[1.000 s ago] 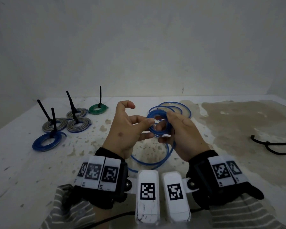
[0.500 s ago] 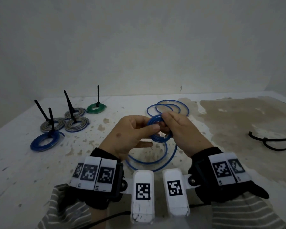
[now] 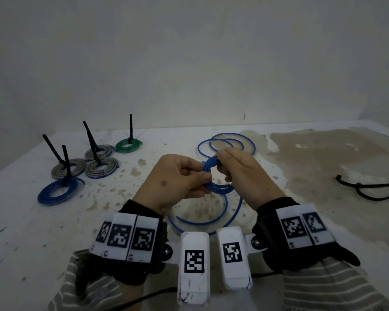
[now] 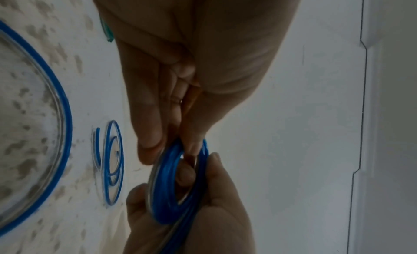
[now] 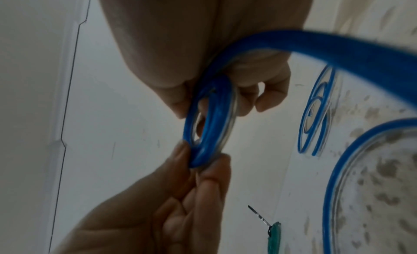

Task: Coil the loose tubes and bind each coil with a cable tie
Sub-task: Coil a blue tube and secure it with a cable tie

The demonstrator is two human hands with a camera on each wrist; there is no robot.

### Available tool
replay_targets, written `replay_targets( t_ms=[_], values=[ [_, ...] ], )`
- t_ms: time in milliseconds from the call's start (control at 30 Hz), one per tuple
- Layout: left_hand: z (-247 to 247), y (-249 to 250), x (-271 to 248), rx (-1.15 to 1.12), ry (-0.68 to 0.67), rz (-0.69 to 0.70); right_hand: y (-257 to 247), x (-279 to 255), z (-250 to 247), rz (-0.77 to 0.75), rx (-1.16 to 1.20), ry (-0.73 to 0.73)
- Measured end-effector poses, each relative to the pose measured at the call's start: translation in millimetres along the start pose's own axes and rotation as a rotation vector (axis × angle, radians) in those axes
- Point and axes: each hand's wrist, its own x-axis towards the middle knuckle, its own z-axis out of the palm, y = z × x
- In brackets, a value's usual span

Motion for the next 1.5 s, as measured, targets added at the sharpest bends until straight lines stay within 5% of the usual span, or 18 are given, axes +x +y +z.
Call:
replay_targets(
  t_ms=[233, 433, 667, 800, 1033, 1167, 1333, 1500],
  values=[
    [6.2, -2.4, 4.9, -0.310, 0.124, -0.028, 1.9, 2.3, 1.4, -0.001, 0.124, 0.056],
    [14.2, -6.5, -0.6, -0.004, -0.155, -0.104, 3.5, 2.4, -2.5, 0.021, 0.128, 0.079],
    [-3.3, 1.9, -1.0, 0.043, -0.054, -0.037, -1.0, -1.8, -0.2, 0.022, 0.016, -0.125],
    [-3.8, -0.4, -0.7, 0.099, -0.074, -0.087, -0.2, -1.5, 0.1, -0.019, -0.086, -0.107],
    [-4.4, -1.6, 5.0, -0.185, 0.120, -0.012, -0.4, 0.0, 2.9, 0.002, 0.135, 0.006],
    [3.5, -3.2, 6.4, -0.343, 0.102, -0.055, -0.9, -1.2, 4.7, 0.017, 0.229, 0.019],
    [10.4, -12.1, 3.3, 0.060, -0.130, -0.151, 0.7, 1.0, 0.6, 0.033, 0.193, 0.111],
    [2.1, -5.4, 1.8, 0.091, -0.089, -0.015, 0.4, -0.8, -1.6, 0.039, 0.059, -0.052]
  ],
)
